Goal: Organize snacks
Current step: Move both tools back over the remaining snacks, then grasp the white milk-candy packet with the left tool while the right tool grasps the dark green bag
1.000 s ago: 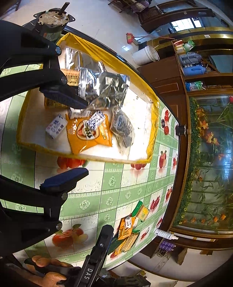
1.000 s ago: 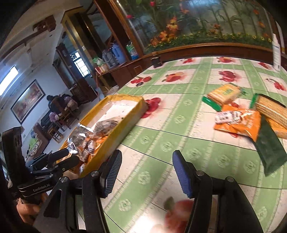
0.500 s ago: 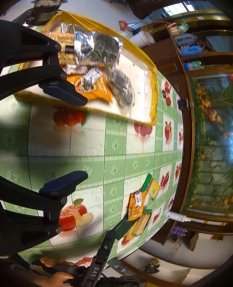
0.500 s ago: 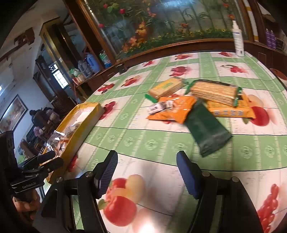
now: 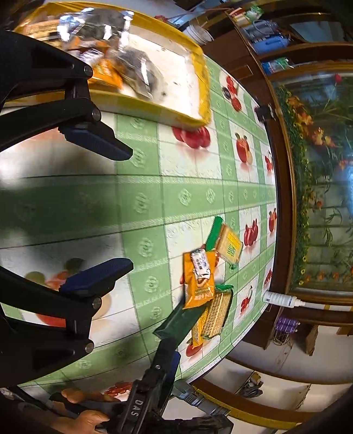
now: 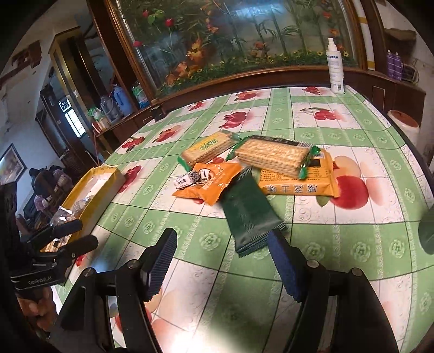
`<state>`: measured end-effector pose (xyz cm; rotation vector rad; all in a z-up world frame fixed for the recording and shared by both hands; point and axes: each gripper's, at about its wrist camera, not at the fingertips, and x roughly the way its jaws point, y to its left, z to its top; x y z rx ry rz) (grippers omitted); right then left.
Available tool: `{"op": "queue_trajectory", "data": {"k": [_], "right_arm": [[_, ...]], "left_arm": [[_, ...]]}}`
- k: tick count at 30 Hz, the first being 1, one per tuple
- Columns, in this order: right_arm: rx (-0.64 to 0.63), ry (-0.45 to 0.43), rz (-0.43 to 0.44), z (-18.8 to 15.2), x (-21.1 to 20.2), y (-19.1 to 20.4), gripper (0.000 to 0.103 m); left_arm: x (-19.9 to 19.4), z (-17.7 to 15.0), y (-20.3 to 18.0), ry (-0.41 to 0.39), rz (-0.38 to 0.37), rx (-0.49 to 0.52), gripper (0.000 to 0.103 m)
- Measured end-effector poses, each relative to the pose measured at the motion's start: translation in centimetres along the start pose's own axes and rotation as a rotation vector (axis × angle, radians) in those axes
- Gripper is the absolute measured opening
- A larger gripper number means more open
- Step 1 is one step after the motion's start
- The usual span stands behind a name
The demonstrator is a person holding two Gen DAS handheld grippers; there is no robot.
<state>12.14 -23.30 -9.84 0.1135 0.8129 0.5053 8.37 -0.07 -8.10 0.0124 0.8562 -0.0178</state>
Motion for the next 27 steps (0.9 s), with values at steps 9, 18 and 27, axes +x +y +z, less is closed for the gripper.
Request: {"op": "queue_trajectory", "data": {"k": [9, 18, 27], "right_arm": [[-0.020, -0.004, -0.041, 1.7, 1.3, -1.3, 0.072], [-0.077, 0.010, -0.090, 3.0, 3.4, -1.2, 0.072], [-0.081, 0.039, -0.105, 2.9, 4.7, -1.9, 0.072]], "left_arm": [[4.5, 4.7, -1.9, 0.029, -0.088, 0.036, 0.074], [8.1, 7.5, -3.6, 0.057, -0.177, -0.049, 0.074], [11.2, 7.7, -4.2, 0.109, -0.161, -0.080, 0.074]]}}
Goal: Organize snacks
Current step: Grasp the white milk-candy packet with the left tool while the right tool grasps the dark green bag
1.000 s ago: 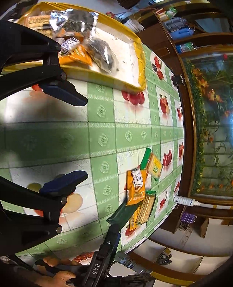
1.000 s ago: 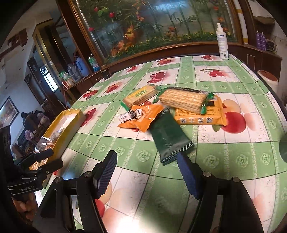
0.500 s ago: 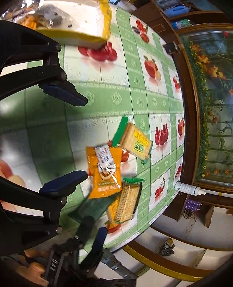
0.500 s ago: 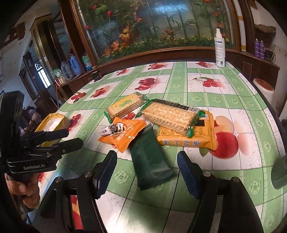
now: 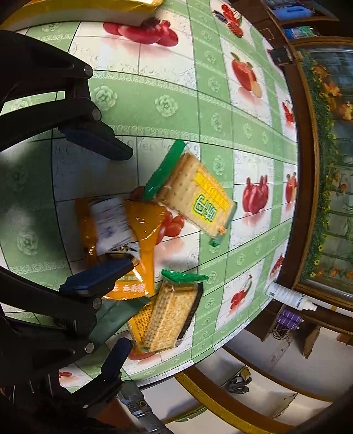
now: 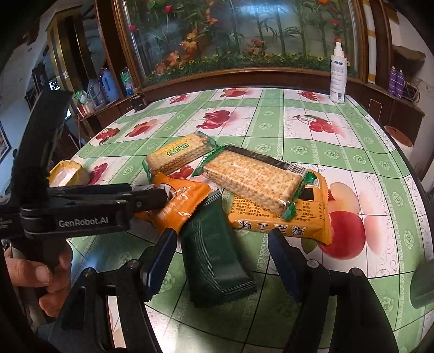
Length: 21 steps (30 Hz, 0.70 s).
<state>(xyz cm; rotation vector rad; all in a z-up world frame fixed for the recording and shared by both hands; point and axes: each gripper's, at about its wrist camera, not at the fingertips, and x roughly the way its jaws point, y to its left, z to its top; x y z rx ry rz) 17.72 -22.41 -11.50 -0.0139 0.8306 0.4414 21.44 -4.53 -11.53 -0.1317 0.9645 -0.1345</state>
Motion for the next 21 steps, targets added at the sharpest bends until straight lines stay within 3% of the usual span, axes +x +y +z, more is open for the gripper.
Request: {"op": "queue_trajectory", "data": {"k": [5, 7, 10, 12, 13, 15, 21], "right_arm": [[-0.030, 0.021, -0.003, 0.0, 0.6, 0.5, 0.072], [-0.065, 0.030, -0.002, -0.1, 0.7, 1.2, 0.072], [-0.106, 0.087, -0.036, -0.1, 1.9, 2.1, 0.071], [-0.135, 0.090, -0.060, 0.0, 2.2, 2.6, 0.066], [-0.149, 0.088, -0.074, -0.1, 2.2, 2.8, 0.054], [-0.159, 0.079, -0.076, -0.2, 2.0, 3.0, 0.043], [-0.107, 0.067, -0.047, -0.9, 0.8, 2.3, 0.039]], "left_arm": [[-0.2, -0.2, 0.3, -0.018, 0.001, -0.005, 0.069], [-0.3, -0.3, 0.6, -0.025, 0.008, -0.008, 0.061], [-0.5, -0.4, 1.2, -0.030, -0.004, -0.010, 0.039], [-0.7, -0.5, 1.7, -0.026, -0.026, -0.023, 0.030], [-0.8, -0.6, 1.9, -0.026, -0.029, -0.024, 0.030], [-1.1, -1.0, 2.1, -0.030, -0.027, -0.021, 0.029], [-3.0, -2.9, 3.3, -0.045, -0.048, -0.040, 0.029]]}}
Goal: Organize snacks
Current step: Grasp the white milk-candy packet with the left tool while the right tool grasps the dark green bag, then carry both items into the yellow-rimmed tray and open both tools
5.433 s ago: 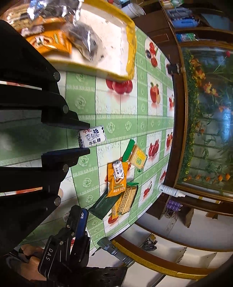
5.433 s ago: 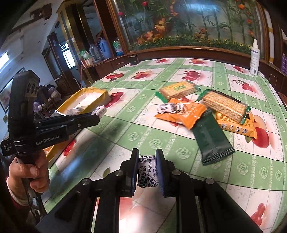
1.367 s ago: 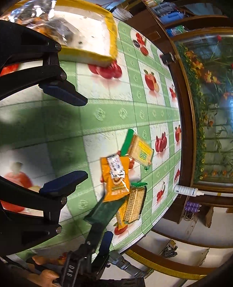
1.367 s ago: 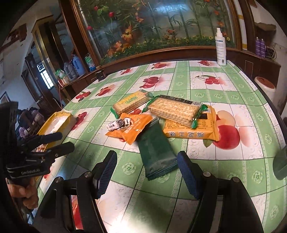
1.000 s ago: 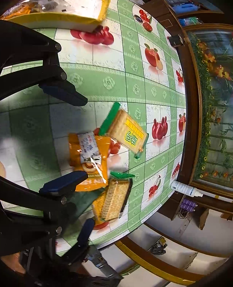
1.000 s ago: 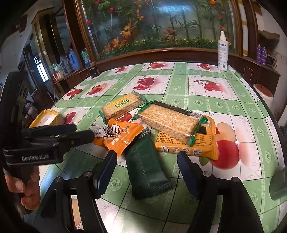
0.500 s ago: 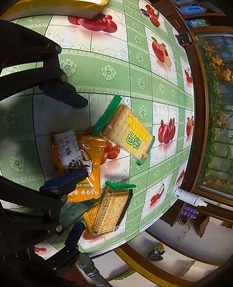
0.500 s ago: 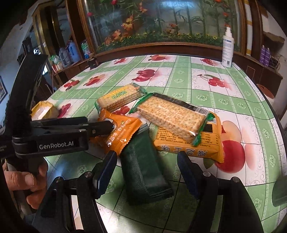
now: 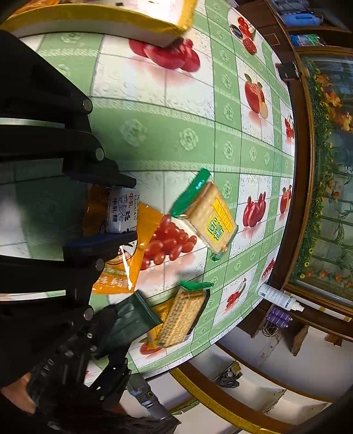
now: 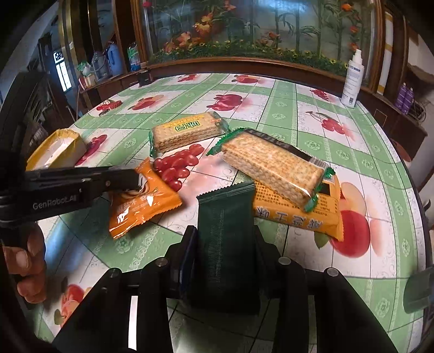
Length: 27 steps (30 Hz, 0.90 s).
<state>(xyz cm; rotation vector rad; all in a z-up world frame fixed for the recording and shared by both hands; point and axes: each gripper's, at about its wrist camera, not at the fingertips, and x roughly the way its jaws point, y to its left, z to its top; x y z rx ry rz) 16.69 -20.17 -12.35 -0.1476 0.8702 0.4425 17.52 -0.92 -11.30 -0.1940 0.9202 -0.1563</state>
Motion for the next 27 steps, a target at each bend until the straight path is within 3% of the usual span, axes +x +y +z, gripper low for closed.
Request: {"op": "queue_trajectory", "data": {"k": [2, 3, 4, 16, 27], "right_arm": [[0.020, -0.014, 0.022, -0.3, -0.7, -0.1, 0.026], [0.029, -0.021, 0.033, -0.5, -1.2, -0.2, 0.013], [0.036, -0.030, 0.042, -0.7, -1.6, -0.2, 0.012], [0.144, -0.032, 0.190, -2.9, -3.7, -0.2, 0.010], [0.074, -0.075, 0.251, -2.3, -6.5, 4.5, 0.009]], "left_arm": [[-1.1, -0.7, 0.4, -0.009, -0.003, -0.007, 0.029], [-1.6, -1.0, 0.6, -0.014, -0.008, -0.011, 0.029], [-2.2, -1.5, 0.7, -0.019, -0.010, -0.011, 0.029], [-7.7, -6.1, 2.1, -0.059, 0.010, -0.020, 0.029], [-11.5, -7.8, 4.1, -0.117, 0.086, -0.047, 0.029]]}}
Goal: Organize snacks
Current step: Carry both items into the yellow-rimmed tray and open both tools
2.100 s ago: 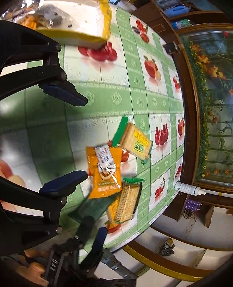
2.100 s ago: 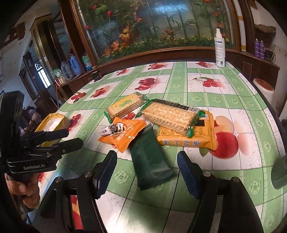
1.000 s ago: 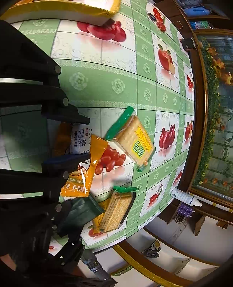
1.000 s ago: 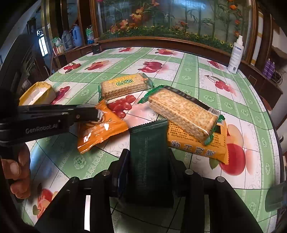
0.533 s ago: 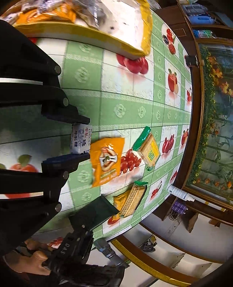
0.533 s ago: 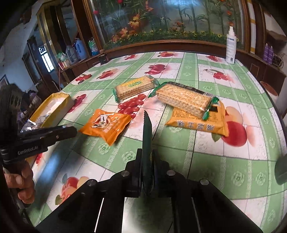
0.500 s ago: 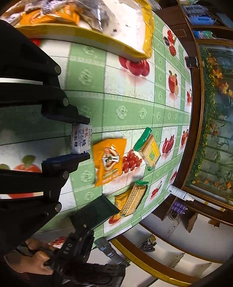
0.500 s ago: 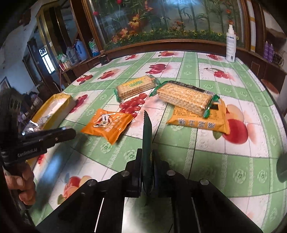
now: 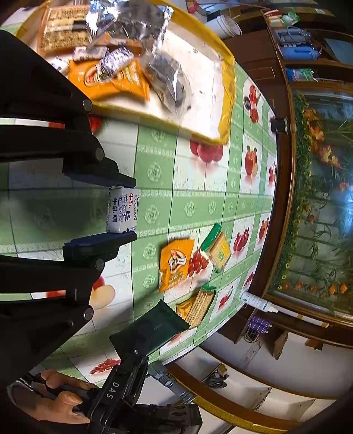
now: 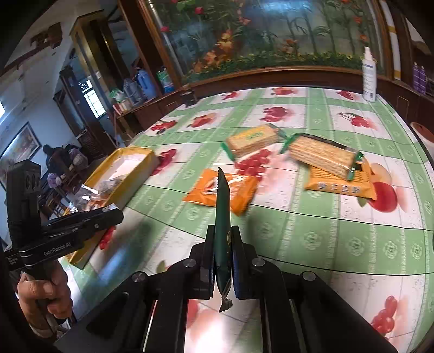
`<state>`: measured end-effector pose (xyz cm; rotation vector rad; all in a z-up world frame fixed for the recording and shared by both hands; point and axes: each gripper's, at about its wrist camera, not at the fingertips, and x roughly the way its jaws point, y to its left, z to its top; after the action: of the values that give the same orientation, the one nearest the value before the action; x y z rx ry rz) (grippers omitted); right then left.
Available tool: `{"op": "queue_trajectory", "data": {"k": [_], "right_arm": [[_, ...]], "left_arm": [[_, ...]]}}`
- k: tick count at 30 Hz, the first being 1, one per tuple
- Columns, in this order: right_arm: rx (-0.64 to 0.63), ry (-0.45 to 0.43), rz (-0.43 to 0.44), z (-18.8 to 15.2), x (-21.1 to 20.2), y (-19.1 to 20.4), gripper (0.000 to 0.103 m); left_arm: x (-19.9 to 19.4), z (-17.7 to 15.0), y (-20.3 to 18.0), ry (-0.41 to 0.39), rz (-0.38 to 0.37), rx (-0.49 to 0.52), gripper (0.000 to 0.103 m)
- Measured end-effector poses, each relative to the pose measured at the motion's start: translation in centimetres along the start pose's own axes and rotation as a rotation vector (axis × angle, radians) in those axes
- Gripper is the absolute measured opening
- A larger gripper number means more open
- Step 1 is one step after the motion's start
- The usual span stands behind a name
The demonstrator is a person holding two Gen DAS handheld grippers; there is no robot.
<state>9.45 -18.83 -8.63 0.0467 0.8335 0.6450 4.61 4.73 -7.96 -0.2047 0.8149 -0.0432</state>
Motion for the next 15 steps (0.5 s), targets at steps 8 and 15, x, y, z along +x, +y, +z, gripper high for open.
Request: {"op": "queue_trajectory", "data": {"k": [8, 15], "right_arm": [[-0.062, 0.020, 0.084, 0.0, 1.3, 4.8, 0.009], [-0.126, 0.046, 0.151, -0.2, 2.8, 9.2, 0.009]], "left_arm": [[-2.5, -0.9, 3.2, -0.030, 0.083, -0.046, 0.029], [-3.8, -1.6, 5.8, -0.044, 0.135, -0.090, 0.029]]}}
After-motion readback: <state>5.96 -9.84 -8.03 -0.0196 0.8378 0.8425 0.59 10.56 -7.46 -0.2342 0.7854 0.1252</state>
